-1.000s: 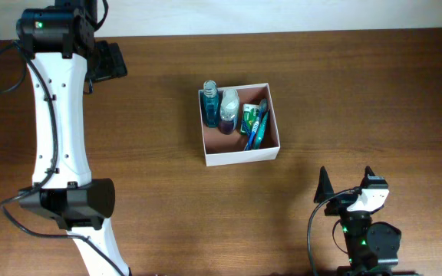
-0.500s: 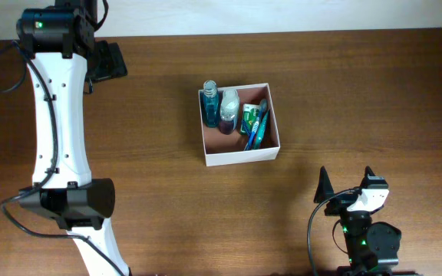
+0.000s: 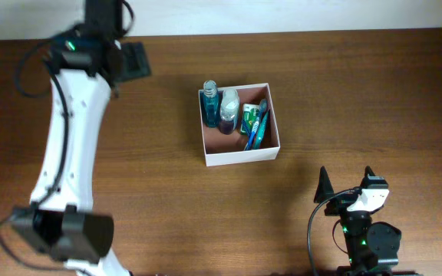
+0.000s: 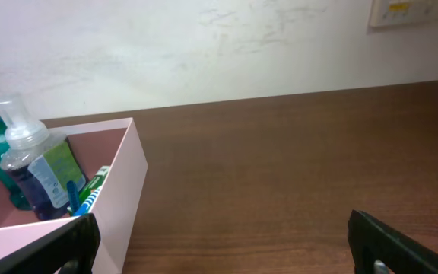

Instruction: Pack container

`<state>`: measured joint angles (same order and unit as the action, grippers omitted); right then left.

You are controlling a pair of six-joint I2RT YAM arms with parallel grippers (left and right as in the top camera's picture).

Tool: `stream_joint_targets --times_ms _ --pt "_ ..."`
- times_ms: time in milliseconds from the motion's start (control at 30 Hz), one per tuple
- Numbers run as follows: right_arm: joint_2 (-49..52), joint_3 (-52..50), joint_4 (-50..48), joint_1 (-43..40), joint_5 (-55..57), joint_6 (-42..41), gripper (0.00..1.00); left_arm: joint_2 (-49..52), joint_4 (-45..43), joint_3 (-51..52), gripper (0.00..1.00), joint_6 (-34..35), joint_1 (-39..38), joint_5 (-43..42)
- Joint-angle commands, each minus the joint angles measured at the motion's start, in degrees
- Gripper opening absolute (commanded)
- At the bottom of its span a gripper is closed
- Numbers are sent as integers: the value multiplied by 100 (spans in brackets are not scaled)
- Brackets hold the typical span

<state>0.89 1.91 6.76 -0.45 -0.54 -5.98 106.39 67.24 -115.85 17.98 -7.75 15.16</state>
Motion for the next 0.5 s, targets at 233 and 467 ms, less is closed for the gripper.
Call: stream_joint_targets --times_ms 233,467 --pt "-70 -59 -20 -48 -74 20 98 -3088 -3792 5163 99 -857 -608 0" --pt "-70 -59 -20 -48 -74 20 98 -5300 -5198 7490 99 -1784 -612 0"
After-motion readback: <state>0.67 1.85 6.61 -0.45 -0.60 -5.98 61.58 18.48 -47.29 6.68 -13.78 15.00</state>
